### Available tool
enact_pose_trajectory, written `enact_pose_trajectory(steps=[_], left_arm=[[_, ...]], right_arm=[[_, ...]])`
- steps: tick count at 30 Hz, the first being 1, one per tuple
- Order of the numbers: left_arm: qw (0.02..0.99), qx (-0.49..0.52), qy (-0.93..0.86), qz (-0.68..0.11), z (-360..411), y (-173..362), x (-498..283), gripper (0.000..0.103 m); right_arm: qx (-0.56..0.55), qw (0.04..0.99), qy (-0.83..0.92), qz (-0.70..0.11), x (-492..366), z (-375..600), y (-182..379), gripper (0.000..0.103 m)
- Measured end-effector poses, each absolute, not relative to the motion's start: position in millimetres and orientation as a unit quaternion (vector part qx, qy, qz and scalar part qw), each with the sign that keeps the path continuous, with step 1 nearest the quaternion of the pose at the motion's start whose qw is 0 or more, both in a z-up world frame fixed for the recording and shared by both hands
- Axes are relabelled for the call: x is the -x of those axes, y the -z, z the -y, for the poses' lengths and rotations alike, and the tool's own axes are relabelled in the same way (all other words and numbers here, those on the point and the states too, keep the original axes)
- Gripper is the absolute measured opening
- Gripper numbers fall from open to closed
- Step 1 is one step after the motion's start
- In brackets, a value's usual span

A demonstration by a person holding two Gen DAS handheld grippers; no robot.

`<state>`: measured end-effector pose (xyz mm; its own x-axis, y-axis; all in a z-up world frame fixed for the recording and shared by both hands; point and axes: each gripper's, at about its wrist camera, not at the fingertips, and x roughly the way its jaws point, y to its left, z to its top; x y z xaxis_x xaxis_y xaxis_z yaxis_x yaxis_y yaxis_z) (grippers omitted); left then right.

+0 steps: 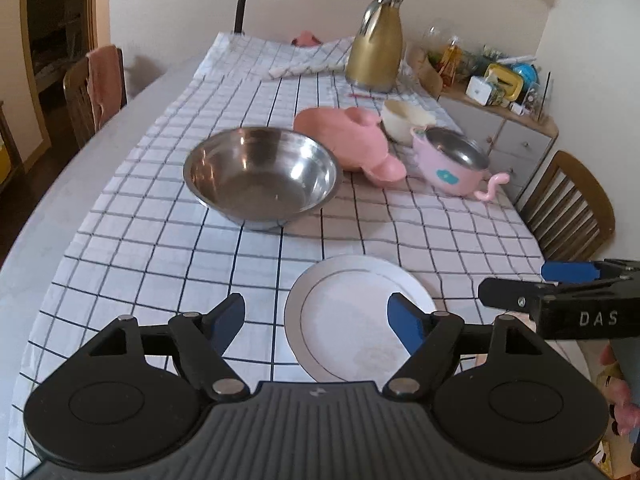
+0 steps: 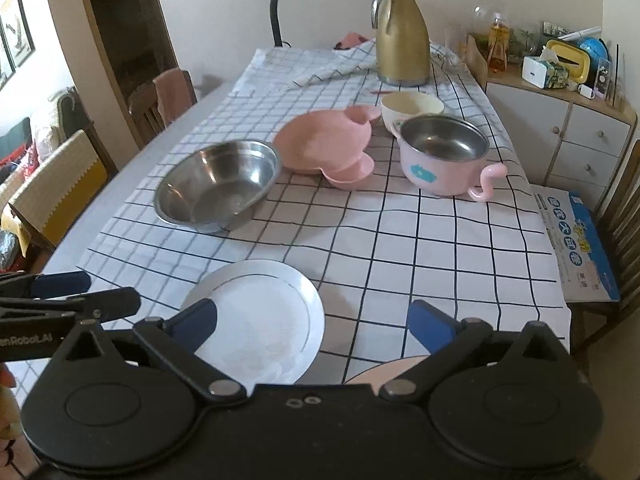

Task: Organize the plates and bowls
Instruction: 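Move both tools to the small gold-rimmed plate and close on its rim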

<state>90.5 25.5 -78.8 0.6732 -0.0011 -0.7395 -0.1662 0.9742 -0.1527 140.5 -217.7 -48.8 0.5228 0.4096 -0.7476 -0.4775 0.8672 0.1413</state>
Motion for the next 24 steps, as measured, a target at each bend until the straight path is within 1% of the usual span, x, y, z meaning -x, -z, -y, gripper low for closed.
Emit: enact_pose_trajectory(steps=[8,10,14,16,19,20,21,22,23,24], left_arm=[[0.885,0.114,-0.060,-0.448,-33.9,114.6,-117.6,0.078],[0.880,0.128,-0.058,-0.454,-37.3,121.4,-123.0,0.078],[0.869,0.145,-0.061,-0.469,-40.5,133.7,-133.7,0.078],[0.861,0.156,-0.061,-0.481,-43.3,140.4,-139.1,0.078],[0.852,0.174,-0.062,-0.490,-48.5,147.1,-143.1,0.077],[0.849,0.181,-0.061,-0.492,-50.1,148.9,-143.8,0.071],[0.847,0.185,-0.059,-0.496,-51.1,150.5,-145.1,0.065],[0.844,0.187,-0.058,-0.499,-51.9,152.0,-146.1,0.062],[0.842,0.189,-0.059,-0.501,-52.5,153.3,-146.4,0.059],[0.841,0.191,-0.060,-0.503,-52.9,154.5,-146.8,0.056]], right_arm=[[0.050,0.851,-0.250,-0.459,-175.2,206.0,78.5,0.097],[0.049,0.844,-0.252,-0.471,-181.3,202.6,85.6,0.092],[0.051,0.830,-0.257,-0.493,-192.3,197.2,100.6,0.087],[0.049,0.820,-0.262,-0.506,-198.5,195.4,107.6,0.079],[0.042,0.810,-0.267,-0.520,-205.2,193.8,114.7,0.074],[0.040,0.807,-0.269,-0.524,-207.3,193.1,116.4,0.072],[0.039,0.805,-0.271,-0.527,-208.9,192.7,117.6,0.068],[0.037,0.802,-0.275,-0.529,-210.2,191.8,118.7,0.063],[0.036,0.799,-0.279,-0.531,-211.4,190.9,119.9,0.061],[0.036,0.797,-0.283,-0.533,-211.9,190.1,121.1,0.056]])
